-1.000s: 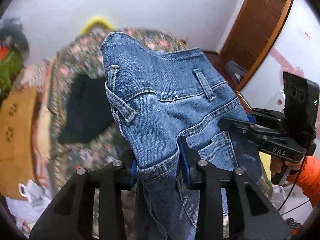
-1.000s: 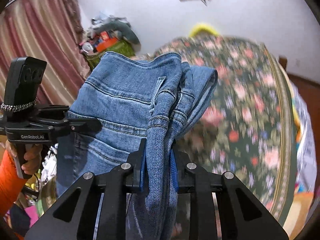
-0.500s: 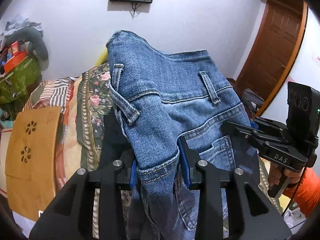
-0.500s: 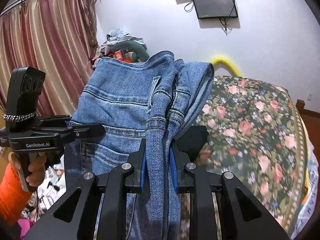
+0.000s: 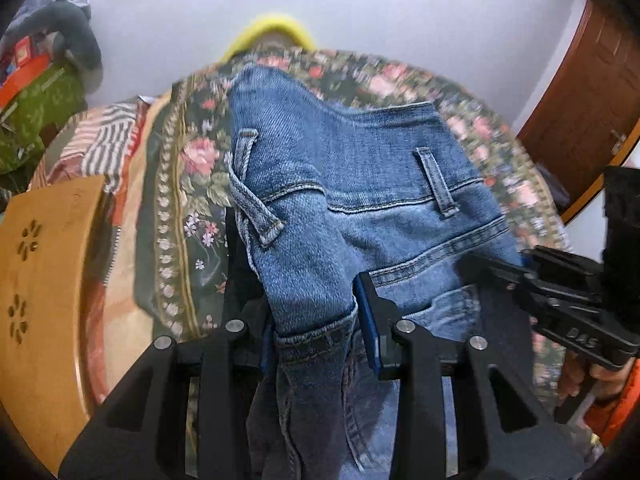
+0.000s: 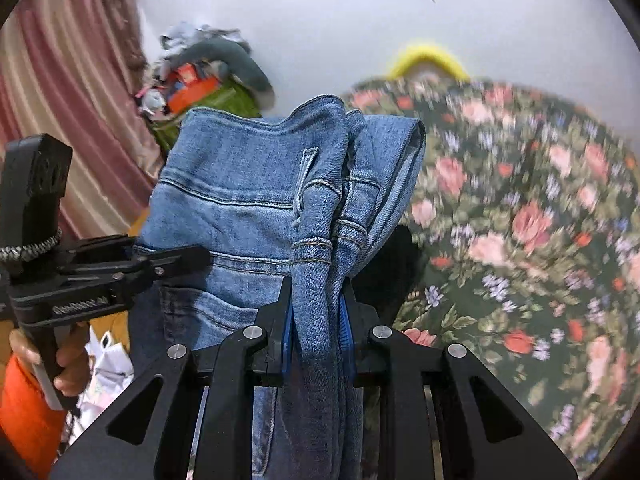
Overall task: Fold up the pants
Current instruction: 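Lift the folded jeans with both grippers and carry them along the bed, then lower the jeans onto the bed and open both grippers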
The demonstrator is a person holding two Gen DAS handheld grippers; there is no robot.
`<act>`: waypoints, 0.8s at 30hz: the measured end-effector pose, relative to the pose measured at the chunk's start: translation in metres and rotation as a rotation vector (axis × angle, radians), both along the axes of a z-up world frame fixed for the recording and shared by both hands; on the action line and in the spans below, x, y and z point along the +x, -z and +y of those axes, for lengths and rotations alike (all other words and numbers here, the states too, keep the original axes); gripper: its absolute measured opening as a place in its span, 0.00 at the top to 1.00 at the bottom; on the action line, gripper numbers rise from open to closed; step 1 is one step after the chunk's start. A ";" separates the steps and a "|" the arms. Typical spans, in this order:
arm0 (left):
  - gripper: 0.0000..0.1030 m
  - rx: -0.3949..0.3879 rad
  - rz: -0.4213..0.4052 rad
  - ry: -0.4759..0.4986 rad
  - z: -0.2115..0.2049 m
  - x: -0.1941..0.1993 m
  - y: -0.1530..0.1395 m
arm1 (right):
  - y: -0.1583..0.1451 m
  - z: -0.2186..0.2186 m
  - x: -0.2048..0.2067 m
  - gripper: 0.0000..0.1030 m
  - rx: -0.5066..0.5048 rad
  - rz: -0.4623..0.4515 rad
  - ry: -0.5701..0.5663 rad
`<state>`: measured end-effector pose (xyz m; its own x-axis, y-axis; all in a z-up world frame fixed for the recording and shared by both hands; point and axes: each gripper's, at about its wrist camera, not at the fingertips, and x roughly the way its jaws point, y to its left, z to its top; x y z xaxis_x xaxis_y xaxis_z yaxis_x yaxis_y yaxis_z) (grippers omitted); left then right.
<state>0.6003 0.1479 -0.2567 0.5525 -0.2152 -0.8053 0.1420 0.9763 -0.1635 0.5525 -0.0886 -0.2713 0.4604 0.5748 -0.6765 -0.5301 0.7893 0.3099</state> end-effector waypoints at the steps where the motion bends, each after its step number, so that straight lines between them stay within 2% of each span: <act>1: 0.66 0.012 0.012 0.004 -0.001 0.009 0.016 | 0.006 0.003 0.004 0.83 -0.010 0.009 0.003; 5: 0.61 -0.013 0.069 -0.039 0.001 0.026 0.052 | 0.032 0.008 0.023 0.81 -0.071 0.067 0.022; 8: 0.44 -0.035 0.055 -0.106 0.009 0.023 0.058 | 0.039 0.005 0.027 0.77 -0.099 0.087 0.021; 9: 0.38 -0.042 0.059 -0.121 0.012 0.019 0.057 | 0.037 0.004 0.023 0.75 -0.114 0.079 0.018; 10: 0.37 -0.040 0.060 -0.124 0.015 0.014 0.057 | 0.036 0.003 0.020 0.72 -0.135 0.062 0.014; 14: 0.36 0.000 0.044 -0.170 0.022 -0.008 0.045 | 0.017 -0.006 -0.010 0.64 -0.199 -0.031 0.013; 17: 0.36 -0.021 -0.017 -0.181 0.024 -0.039 0.016 | -0.006 -0.018 -0.035 0.64 -0.167 -0.107 0.007; 24: 0.36 0.057 -0.268 -0.148 -0.003 -0.144 -0.102 | -0.100 -0.045 -0.118 0.64 -0.059 -0.315 0.005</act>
<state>0.4562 0.1446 -0.1546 0.7685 -0.0754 -0.6354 0.0284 0.9961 -0.0838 0.4348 -0.1333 -0.1709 0.6553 0.5356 -0.5328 -0.5884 0.8041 0.0846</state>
